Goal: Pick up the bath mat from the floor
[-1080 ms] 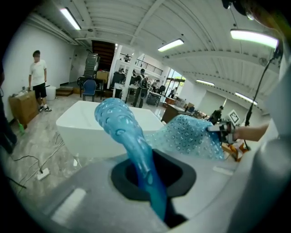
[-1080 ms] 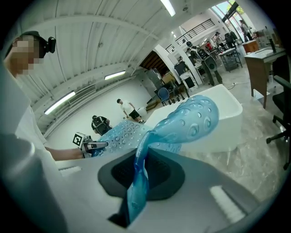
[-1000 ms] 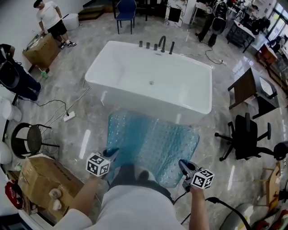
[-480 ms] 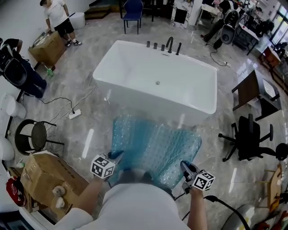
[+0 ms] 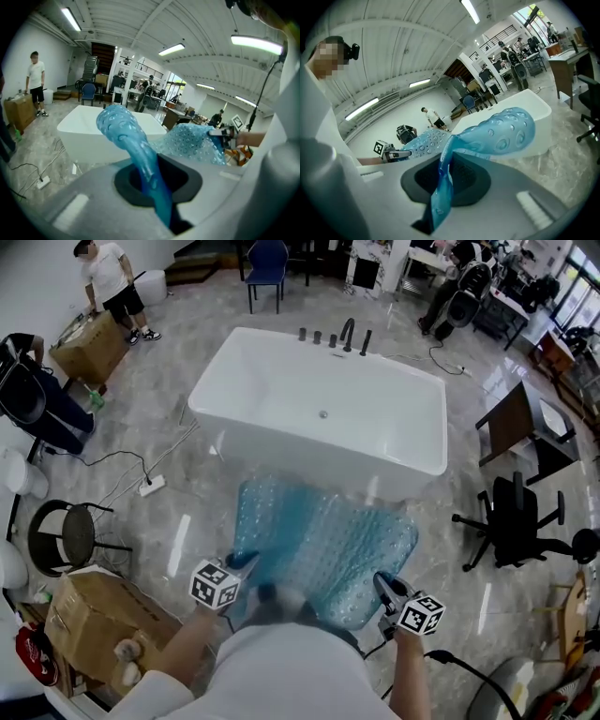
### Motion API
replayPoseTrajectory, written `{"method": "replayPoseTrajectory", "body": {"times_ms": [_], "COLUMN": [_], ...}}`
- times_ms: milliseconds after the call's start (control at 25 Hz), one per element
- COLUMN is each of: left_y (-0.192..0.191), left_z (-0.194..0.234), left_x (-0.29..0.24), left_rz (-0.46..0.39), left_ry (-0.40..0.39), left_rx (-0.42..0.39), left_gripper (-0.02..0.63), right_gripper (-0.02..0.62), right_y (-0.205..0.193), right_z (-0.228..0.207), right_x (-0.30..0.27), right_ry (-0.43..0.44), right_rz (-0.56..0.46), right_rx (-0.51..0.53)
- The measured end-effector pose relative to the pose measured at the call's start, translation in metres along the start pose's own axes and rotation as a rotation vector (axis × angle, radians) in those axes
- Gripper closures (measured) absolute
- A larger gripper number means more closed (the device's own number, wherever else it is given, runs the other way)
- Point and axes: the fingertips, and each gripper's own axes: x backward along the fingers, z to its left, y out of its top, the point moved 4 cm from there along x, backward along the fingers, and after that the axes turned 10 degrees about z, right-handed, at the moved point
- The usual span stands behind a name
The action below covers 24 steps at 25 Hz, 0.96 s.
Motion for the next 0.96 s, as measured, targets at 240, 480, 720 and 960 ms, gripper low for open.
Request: {"method": "replayPoseTrajectory", "body": {"times_ms": [240,480,720,960], "left_y": [0.004,0.007,0.005,0.006], "left_z": [0.001,0.0,0.005,0.002], "left_x": [-0.002,-0.003,0.0,-0.008], "left_rz": [-0.013,-0.019,-0.01,-0.004], "left_ry": [-0.01,-0.022,-0.034,-0.041], "left_rx": [0.001,0.004,-0.008,-0.011], "left_gripper": [0.589,0.589,0.589,0.588], "right_gripper": [0.563,0.563,0.563,0.563], "right_y": [-0.001,-0.005,-0.007,-0.01], "right_z": [0.002,0.004,0.009,0.004], "right_x": [-0.002,0.002,0.003,0.006], "right_ry": [-0.047,-0.063,-0.075,-0.089], "right_rz": [0.002,-0.021,-0.019,-0.018], "right_rx": [0.015,-0.013,-0.013,-0.017]}}
